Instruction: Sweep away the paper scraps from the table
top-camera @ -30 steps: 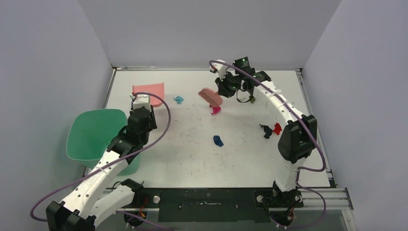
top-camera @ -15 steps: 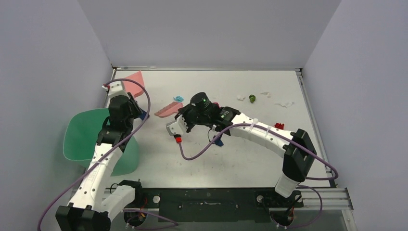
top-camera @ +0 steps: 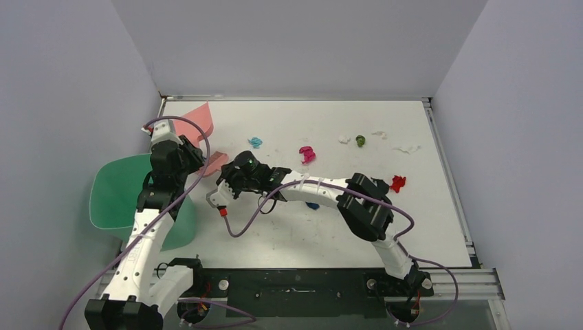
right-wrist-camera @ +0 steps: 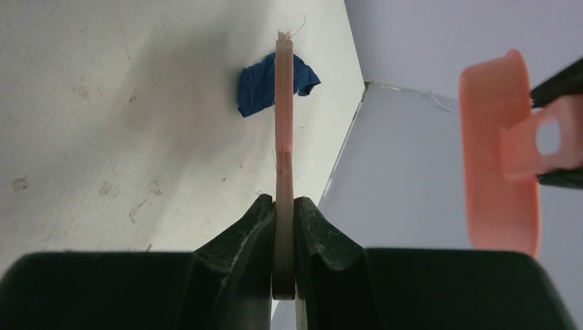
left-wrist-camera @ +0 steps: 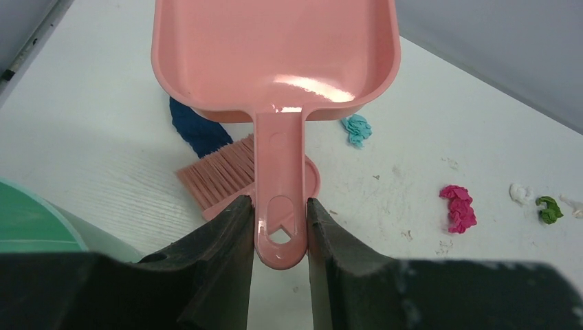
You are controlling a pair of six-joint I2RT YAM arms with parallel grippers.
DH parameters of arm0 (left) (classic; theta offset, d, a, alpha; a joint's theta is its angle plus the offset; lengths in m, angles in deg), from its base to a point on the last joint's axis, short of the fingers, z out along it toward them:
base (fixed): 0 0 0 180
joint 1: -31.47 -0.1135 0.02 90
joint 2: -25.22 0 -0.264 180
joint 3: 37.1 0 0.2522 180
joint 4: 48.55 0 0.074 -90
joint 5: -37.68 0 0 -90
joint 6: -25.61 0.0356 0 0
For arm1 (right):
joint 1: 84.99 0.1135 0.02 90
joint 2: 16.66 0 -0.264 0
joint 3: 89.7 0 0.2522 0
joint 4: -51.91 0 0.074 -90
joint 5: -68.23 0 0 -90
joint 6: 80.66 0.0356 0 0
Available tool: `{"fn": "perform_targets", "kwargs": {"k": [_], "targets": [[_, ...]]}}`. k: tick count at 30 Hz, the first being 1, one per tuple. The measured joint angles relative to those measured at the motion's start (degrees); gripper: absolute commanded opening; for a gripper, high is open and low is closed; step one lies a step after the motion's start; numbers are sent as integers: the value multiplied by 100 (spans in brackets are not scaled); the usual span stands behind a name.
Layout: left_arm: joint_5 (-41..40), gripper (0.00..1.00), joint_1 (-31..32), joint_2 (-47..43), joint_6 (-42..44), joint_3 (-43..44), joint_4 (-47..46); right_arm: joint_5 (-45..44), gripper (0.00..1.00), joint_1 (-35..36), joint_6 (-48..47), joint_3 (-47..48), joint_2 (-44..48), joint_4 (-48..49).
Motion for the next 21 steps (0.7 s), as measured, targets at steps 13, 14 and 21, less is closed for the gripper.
{"fn": "perform_targets", "kwargs": {"k": [13, 14, 21], "targets": [[225, 0, -11, -166, -9, -103, -72, -352, 5, 46, -264, 981, -514, -1626], [240, 0, -13, -168, -9, -103, -72, -382, 5, 59, -264, 984, -483, -1904], [321, 0, -28, -186, -7, -127, -74, -610, 5, 361, -9, 688, 337, -3471]]}}
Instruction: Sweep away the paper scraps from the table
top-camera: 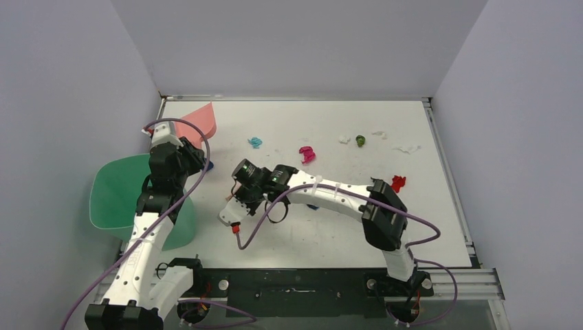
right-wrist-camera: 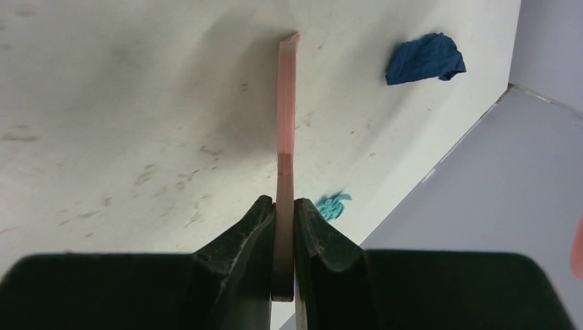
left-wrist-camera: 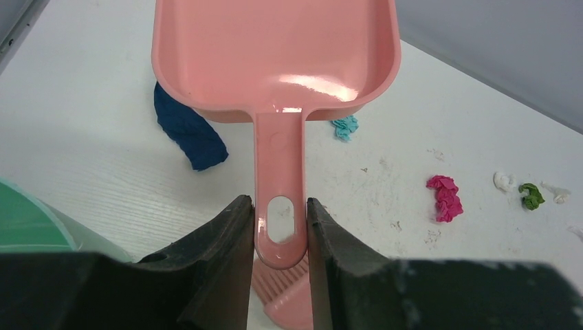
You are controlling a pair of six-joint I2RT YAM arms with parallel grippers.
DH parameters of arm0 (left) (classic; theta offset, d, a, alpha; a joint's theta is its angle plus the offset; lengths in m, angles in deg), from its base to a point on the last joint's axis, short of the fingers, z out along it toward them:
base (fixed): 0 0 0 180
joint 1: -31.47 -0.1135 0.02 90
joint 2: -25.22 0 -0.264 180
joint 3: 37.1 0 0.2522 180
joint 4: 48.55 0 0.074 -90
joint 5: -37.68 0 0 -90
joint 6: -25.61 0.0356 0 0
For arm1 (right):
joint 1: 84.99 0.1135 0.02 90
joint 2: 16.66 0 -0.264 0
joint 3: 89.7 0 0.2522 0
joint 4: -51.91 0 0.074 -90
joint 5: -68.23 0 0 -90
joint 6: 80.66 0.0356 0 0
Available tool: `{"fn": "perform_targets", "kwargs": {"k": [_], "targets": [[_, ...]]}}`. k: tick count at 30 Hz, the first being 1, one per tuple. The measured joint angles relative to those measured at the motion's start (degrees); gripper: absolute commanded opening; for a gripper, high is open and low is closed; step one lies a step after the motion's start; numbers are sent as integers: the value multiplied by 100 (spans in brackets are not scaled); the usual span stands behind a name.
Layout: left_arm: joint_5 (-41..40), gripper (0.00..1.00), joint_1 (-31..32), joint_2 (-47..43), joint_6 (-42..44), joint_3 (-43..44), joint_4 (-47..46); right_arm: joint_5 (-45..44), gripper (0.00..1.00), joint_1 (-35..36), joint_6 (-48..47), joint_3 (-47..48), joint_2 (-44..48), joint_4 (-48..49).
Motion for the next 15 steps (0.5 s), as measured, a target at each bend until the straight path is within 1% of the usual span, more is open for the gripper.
{"fn": "perform_targets", "kwargs": {"k": [3, 7, 11, 15], "targets": [[9, 0, -4, -7, 0, 0, 0, -68, 5, 197, 315, -501, 684, -282], [66, 0, -13, -55, -2, -7, -39, -310, 5, 328, 658, -1130, 1226, 203], [177, 0, -20, -92, -4, -42, -153, -815, 5, 238, 883, -1220, 1086, 1211], [243, 0, -20, -107, -24, -81, -214, -1145, 5, 131, 955, -1051, 627, 2170]]}}
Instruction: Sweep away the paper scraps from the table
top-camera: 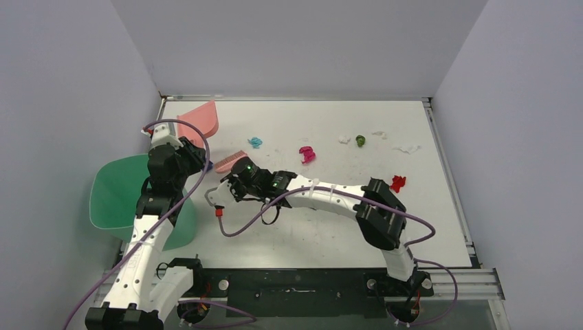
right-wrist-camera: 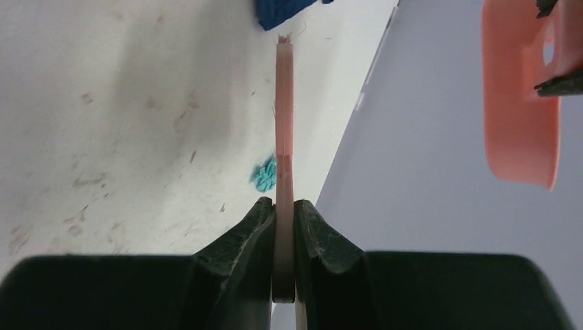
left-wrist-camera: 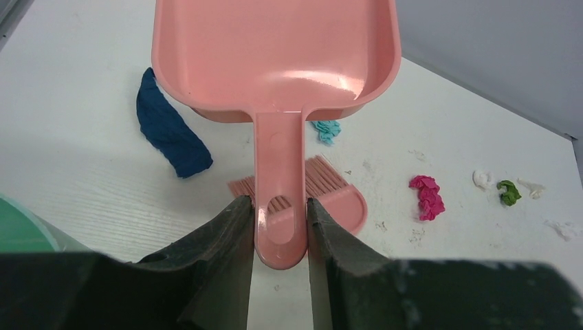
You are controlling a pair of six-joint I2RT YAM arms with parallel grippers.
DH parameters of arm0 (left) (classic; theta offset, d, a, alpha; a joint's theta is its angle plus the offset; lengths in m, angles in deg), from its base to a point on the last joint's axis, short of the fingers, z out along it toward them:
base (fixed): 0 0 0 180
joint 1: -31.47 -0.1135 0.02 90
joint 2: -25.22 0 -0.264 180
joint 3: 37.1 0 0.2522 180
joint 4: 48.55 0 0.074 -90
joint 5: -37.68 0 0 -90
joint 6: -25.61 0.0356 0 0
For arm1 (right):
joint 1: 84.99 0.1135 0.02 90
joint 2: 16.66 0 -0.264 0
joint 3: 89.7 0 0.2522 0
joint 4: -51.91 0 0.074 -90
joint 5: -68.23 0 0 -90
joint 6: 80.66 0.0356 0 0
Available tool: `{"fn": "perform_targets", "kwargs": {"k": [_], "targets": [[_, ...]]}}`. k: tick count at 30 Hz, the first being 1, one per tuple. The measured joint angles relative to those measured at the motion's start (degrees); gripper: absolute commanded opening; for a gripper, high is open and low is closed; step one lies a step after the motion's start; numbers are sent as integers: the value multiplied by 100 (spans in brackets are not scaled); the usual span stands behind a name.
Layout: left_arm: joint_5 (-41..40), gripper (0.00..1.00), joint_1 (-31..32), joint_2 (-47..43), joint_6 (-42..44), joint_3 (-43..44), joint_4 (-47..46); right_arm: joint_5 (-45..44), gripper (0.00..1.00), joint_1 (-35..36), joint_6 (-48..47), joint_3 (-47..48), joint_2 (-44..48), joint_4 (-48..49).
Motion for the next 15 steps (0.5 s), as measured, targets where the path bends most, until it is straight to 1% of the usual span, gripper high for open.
{"fn": "perform_targets", "kwargs": {"k": [4, 8, 15], "targets": [[7, 0, 0, -17, -39, -11, -4, -33, 5, -133, 125, 538, -741, 623], [48, 0, 0, -24, -59, -11, -9, -15, 5, -192, 131, 831, -1283, 1143], [72, 0, 0, -44, -68, -11, -11, 74, 5, -208, 107, 1309, -2020, 1567]]}}
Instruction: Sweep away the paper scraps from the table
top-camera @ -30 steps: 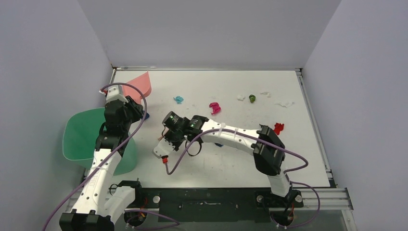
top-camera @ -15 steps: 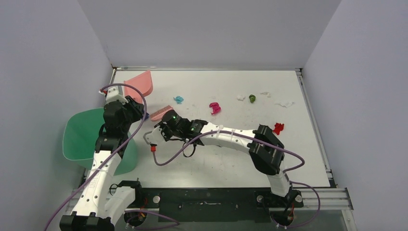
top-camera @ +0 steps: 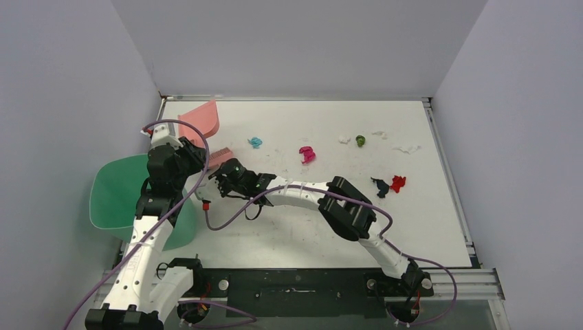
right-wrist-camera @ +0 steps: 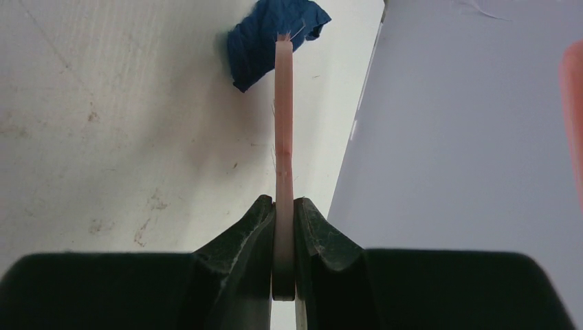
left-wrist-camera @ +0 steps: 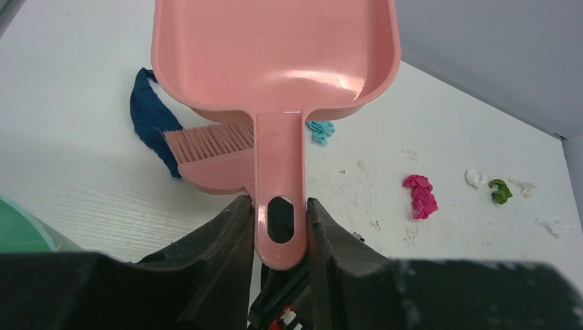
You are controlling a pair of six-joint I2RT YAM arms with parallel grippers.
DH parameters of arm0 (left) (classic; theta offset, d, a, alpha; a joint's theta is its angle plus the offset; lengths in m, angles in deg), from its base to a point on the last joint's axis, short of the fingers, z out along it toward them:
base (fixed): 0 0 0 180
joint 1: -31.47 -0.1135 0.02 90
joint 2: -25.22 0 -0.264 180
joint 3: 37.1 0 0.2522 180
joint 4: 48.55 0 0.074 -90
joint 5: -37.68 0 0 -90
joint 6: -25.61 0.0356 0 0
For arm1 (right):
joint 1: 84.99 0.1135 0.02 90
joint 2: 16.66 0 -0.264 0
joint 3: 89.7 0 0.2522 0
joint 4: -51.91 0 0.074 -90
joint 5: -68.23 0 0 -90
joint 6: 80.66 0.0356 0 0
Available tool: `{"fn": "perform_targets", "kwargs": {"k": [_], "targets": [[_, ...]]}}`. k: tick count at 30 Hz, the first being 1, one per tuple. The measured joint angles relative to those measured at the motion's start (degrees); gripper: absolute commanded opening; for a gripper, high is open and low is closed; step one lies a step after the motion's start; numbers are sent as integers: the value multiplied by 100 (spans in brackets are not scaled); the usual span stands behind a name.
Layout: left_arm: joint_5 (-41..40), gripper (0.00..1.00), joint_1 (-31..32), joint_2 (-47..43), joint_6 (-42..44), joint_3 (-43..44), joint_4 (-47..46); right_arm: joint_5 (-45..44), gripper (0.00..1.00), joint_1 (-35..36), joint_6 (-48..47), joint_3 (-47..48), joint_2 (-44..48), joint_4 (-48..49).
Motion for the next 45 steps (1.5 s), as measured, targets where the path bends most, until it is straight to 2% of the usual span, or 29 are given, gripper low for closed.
{"fn": "perform_targets", "kwargs": {"k": [6, 14, 19, 27, 35, 45], "targets": [[2, 0, 0, -52, 0, -2, -2, 114, 5, 0, -153, 0, -52, -31], [72, 0, 0, -81, -2, -4, -9, 79, 5, 7, -420, -11, -20, -905], [125, 0, 0, -83, -2, -4, -11, -31, 5, 48, -435, -179, 330, -1517], [210, 0, 0, -83, -2, -4, -15, -109, 5, 195, -125, -761, 1471, -3193], [273, 0, 59, 72, 22, -4, -28, -48, 5, 422, 426, -1950, 2990, -4671], [177, 0, 909, 562, 511, 114, 240, -11, 5, 459, 717, -2435, 5001, -6688]]}}
